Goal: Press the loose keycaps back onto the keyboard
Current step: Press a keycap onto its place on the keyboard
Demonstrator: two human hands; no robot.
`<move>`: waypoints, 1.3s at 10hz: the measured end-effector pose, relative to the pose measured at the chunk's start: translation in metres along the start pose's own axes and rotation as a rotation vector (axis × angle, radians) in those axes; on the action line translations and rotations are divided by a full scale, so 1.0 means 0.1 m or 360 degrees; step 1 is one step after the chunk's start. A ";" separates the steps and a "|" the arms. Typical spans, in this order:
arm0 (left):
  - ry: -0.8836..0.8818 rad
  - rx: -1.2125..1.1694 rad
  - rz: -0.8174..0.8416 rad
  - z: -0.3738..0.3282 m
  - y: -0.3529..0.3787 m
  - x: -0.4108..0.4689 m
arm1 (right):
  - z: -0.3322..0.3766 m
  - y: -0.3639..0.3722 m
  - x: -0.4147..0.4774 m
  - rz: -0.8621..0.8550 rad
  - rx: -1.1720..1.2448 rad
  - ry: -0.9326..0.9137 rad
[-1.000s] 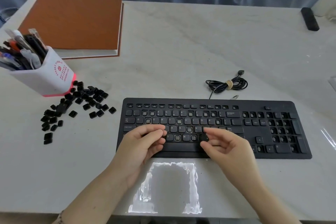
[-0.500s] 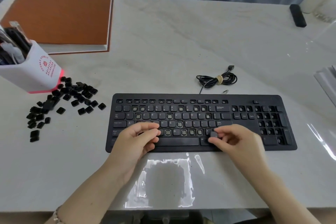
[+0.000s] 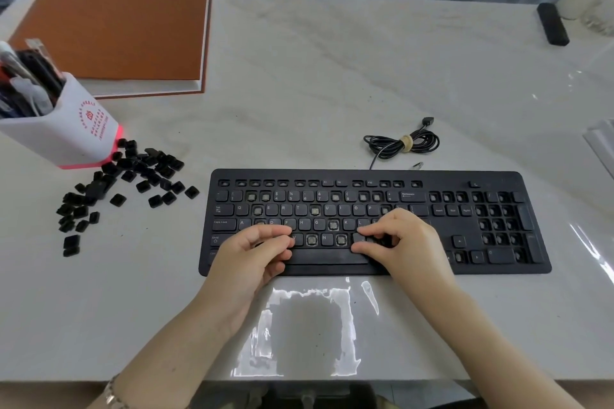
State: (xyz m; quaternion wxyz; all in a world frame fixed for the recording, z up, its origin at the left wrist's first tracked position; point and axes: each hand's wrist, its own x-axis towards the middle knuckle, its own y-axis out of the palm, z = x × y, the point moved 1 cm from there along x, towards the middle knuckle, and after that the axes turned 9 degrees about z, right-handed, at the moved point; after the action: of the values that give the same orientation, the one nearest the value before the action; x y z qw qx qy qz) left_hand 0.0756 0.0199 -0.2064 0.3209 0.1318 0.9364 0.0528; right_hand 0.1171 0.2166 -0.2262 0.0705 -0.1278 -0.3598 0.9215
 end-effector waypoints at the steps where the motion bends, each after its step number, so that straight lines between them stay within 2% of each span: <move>1: -0.0004 -0.0008 0.0002 0.00 0.00 0.01 | 0.01 0.00 -0.01 0.0001 -0.0016 0.0009; 3: -0.0013 -0.0005 0.0007 0.01 -0.01 0.02 | 0.01 -0.02 -0.09 -0.0072 -0.0060 -0.0064; 4: -0.0014 -0.0009 0.0014 0.01 -0.01 0.02 | 0.02 -0.09 -0.14 -0.0102 0.0296 -0.0021; 6: -0.0019 -0.0039 0.0011 -0.01 0.00 0.02 | 0.06 -0.23 -0.13 0.0008 0.0737 0.0157; 7: -0.0019 -0.0048 0.0011 -0.01 0.00 0.02 | 0.10 -0.23 -0.10 -0.0026 0.0736 0.0104; 9: -0.0029 -0.0063 0.0014 -0.02 0.00 0.03 | 0.03 -0.17 -0.12 -0.0129 0.0554 0.0003; 11: -0.0030 -0.0077 0.0006 -0.01 0.00 0.02 | -0.07 -0.12 -0.13 -0.0182 0.0052 -0.0124; 12: -0.0032 -0.0070 0.0008 -0.01 0.00 0.02 | -0.10 -0.13 -0.11 -0.0156 -0.0034 -0.0179; 13: -0.0032 -0.0073 0.0004 -0.01 0.00 0.02 | -0.13 -0.14 -0.08 -0.0014 -0.0110 -0.0255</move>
State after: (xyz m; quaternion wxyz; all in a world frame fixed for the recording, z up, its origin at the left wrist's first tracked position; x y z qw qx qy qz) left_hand 0.0730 0.0206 -0.2065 0.3331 0.1262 0.9315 0.0735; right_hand 0.1285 0.2333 -0.2242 0.0411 -0.0545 -0.3964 0.9156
